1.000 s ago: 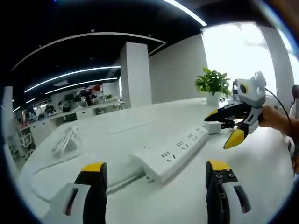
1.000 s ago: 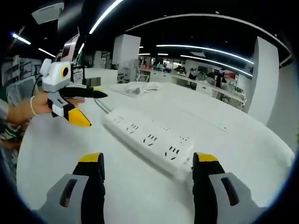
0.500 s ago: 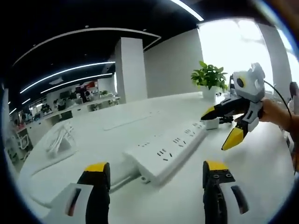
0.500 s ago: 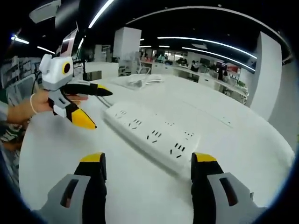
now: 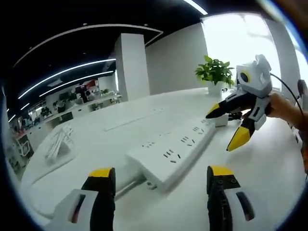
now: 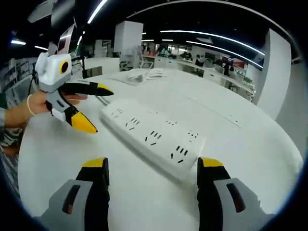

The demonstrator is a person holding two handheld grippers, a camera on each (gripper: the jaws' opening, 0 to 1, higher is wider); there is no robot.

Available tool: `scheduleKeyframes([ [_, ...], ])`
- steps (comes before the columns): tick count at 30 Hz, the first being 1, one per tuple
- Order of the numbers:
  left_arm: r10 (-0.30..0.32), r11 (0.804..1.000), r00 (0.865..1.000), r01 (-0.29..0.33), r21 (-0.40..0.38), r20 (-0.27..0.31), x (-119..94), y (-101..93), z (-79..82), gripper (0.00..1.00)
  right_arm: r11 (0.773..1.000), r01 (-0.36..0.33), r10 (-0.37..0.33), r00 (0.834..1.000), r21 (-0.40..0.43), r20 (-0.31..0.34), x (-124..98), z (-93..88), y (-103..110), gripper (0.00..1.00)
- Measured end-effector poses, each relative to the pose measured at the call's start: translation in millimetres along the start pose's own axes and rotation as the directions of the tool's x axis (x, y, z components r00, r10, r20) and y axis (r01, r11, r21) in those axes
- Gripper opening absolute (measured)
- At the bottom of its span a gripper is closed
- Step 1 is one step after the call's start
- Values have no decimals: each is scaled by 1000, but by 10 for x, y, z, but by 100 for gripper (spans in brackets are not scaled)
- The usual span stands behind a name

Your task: Straighten the power strip on the desk, plug the charger into it

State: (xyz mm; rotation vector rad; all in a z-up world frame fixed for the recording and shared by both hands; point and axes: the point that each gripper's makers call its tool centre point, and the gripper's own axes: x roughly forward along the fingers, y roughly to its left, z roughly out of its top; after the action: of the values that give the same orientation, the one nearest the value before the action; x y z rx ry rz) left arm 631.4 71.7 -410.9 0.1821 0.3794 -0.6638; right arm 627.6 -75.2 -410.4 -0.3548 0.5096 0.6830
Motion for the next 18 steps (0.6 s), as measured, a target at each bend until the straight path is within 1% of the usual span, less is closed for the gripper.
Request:
scheduleKeyframes([
  [4, -5, 1000, 1000, 5, -4, 8, 15, -1, 27, 76, 1000, 0, 0, 1000, 1, -6, 21, 10, -4, 73],
  [12, -19, 1000, 1000, 19, 5, 2, 41, -31, 15, 72, 1000, 6, -7, 999, -26, -33, 49, 12, -23, 74],
  [18, -24, 1000, 1000, 24, 13, -6, 74, -43, 14, 69, 1000, 11, -12, 999, -22, -48, 78, 6, -55, 72],
])
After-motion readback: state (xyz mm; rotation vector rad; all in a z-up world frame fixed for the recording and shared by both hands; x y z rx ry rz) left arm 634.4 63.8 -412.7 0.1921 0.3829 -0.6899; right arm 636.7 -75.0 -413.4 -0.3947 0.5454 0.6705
